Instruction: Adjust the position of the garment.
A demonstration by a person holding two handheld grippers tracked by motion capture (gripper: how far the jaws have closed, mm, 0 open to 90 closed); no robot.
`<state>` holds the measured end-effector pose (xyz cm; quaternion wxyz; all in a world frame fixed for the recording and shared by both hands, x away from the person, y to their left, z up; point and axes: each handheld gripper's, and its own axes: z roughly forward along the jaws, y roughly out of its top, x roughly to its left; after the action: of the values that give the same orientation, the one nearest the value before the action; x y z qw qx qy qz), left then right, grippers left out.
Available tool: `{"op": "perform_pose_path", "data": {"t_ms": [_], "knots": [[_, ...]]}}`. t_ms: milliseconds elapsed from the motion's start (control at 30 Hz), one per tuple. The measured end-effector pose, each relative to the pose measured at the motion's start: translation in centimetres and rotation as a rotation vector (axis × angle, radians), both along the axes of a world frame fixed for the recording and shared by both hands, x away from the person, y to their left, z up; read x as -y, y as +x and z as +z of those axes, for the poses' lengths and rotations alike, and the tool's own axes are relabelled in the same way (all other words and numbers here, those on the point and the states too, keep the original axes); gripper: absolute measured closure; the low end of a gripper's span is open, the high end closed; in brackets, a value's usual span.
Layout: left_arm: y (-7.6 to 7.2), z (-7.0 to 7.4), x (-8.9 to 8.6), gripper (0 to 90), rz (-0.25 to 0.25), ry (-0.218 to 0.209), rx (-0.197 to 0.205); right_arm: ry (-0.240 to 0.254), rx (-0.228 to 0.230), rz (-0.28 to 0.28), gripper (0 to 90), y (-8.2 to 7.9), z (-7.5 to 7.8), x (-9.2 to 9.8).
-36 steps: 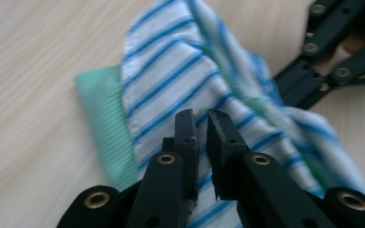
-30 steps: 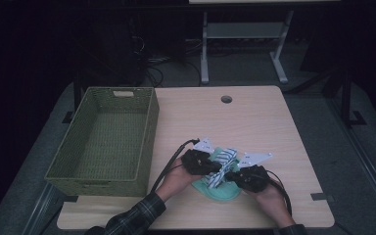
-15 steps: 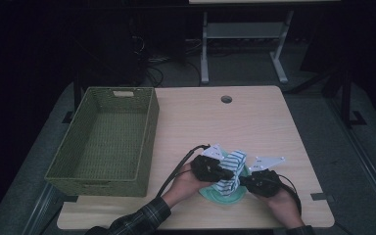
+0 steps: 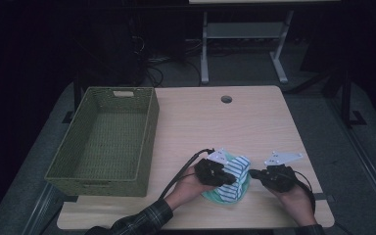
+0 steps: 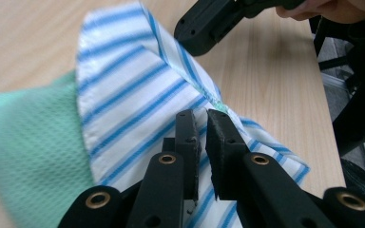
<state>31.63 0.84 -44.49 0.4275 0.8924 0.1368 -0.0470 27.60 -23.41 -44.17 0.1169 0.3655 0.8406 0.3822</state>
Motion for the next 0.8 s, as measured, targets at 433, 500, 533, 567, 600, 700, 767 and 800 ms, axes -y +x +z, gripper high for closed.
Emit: {"op": "perform_pose_path", "data": {"t_ms": [433, 500, 533, 567, 600, 700, 767, 800], "knots": [[0.7, 2.8, -4.1, 87.7, 0.111, 0.022, 0.025, 0.071, 0.052, 0.023, 89.8, 1.6, 2.5, -0.6], [0.6, 2.8, -4.6, 88.2, 0.124, 0.028, 0.021, 0.076, 0.050, 0.034, 89.8, 2.0, 2.4, -1.3], [0.5, 2.8, -4.9, 88.2, 0.125, 0.035, 0.019, 0.078, 0.050, 0.038, 89.8, 2.2, 2.4, -1.5], [0.4, 2.7, -5.1, 88.2, 0.127, 0.039, 0.017, 0.082, 0.051, 0.047, 89.8, 2.5, 2.3, -1.8], [0.3, 2.6, -5.2, 88.3, 0.129, 0.043, 0.014, 0.083, 0.044, 0.051, 89.8, 2.7, 2.3, -2.2], [-0.1, 2.3, -5.7, 88.2, 0.127, 0.062, 0.007, 0.089, 0.045, 0.070, 89.9, 3.5, 2.2, -3.3], [-0.2, 2.0, -5.9, 88.2, 0.124, 0.071, 0.003, 0.095, 0.042, 0.081, 89.9, 4.1, 2.0, -4.1], [-0.2, 1.8, -6.0, 88.2, 0.122, 0.080, 0.002, 0.089, 0.044, 0.085, 89.9, 4.3, 1.9, -4.4]]}}
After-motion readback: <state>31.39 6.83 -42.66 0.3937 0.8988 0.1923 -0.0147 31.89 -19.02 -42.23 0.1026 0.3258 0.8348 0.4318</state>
